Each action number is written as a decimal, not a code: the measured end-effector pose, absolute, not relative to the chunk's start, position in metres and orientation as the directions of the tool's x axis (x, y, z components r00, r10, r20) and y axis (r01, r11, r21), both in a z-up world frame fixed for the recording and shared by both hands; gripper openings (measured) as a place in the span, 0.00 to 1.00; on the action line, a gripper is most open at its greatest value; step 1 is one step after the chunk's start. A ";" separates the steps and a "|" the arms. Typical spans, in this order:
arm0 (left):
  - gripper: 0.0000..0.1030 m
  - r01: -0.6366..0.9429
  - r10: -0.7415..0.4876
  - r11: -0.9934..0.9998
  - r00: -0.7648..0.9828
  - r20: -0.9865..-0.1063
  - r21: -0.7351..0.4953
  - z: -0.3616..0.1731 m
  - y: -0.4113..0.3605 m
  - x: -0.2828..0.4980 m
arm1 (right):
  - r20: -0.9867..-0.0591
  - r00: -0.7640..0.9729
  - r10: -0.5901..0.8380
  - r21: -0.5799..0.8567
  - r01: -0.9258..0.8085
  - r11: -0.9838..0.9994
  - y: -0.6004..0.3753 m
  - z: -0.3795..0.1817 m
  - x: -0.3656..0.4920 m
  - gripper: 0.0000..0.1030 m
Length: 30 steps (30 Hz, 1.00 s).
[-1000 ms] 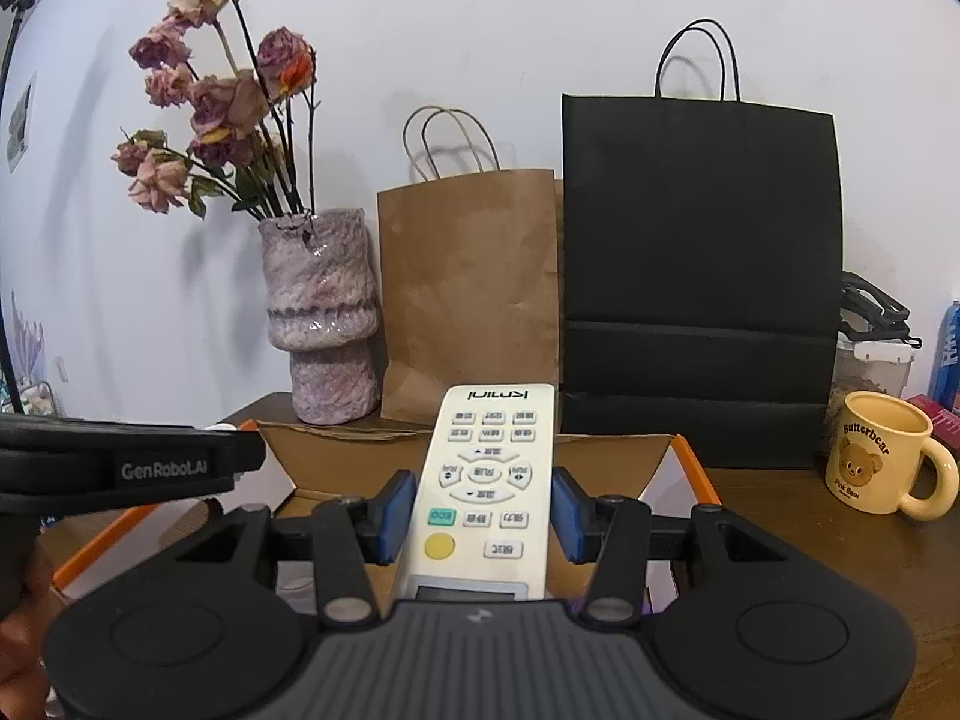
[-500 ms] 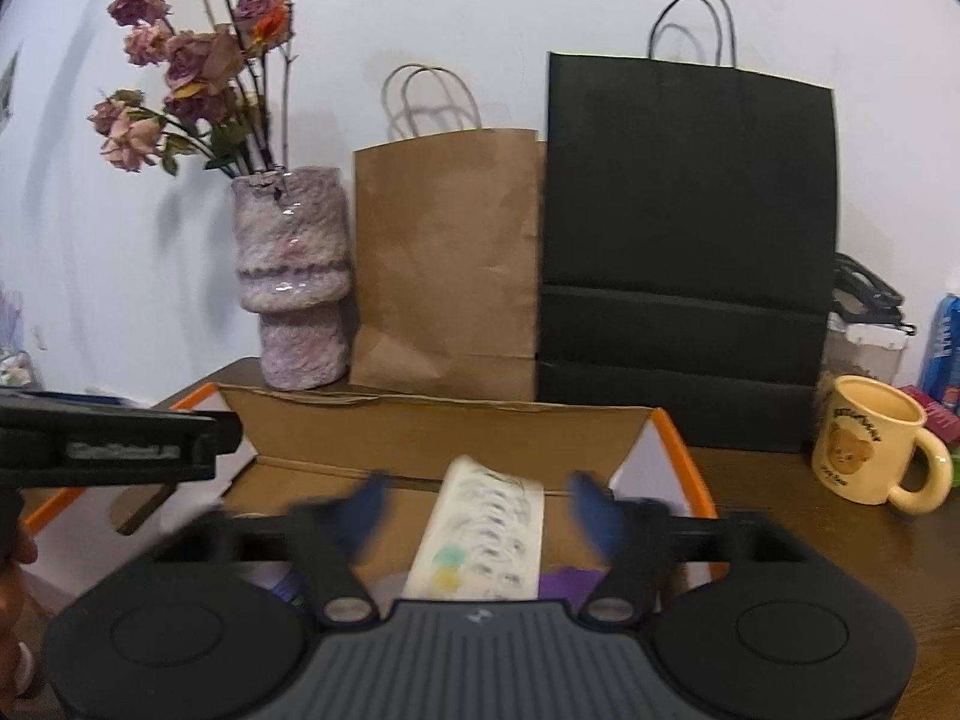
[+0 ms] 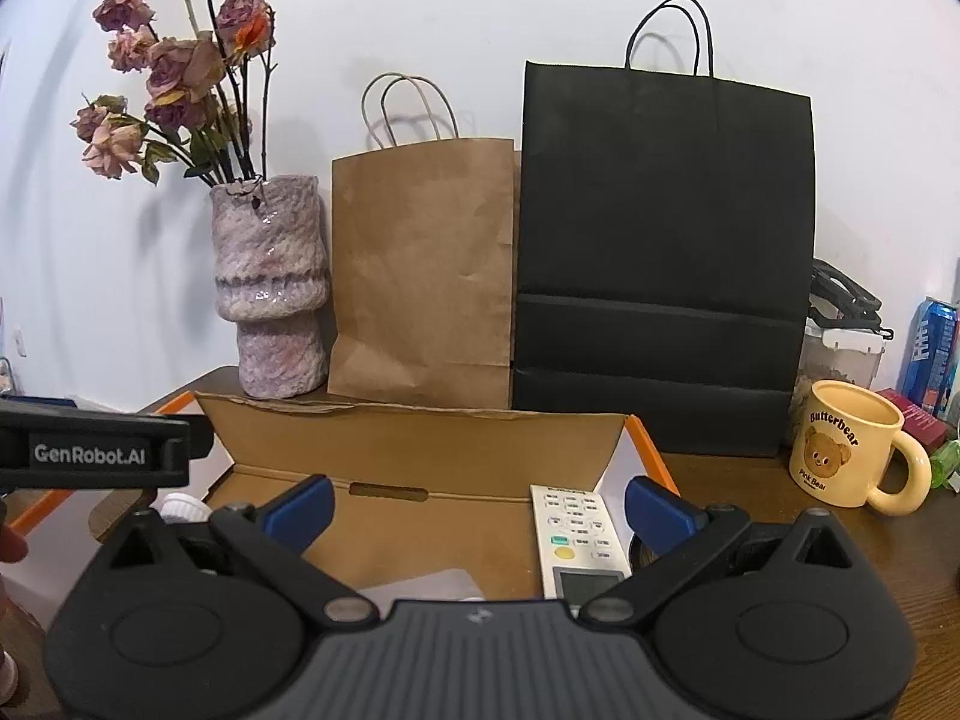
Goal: Organize rigid objects
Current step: 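Move both tools back toward the remaining items on the table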
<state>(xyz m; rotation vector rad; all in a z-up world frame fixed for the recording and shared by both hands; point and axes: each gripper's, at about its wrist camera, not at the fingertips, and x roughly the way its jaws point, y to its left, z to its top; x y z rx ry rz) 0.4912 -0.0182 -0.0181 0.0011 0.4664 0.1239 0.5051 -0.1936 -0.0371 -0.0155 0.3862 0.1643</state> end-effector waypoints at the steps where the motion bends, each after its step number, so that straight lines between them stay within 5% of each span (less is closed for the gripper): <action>1: 1.00 -0.118 0.118 0.993 0.886 -0.448 0.028 -0.018 -0.018 0.490 | -0.376 0.913 0.158 0.016 -0.164 0.986 -0.193 -0.037 0.504 1.00; 30: 1.00 -0.080 0.082 0.997 0.906 -0.415 0.022 -0.006 -0.017 0.414 | -0.357 0.919 0.169 0.006 -0.179 0.984 -0.202 -0.026 0.425 1.00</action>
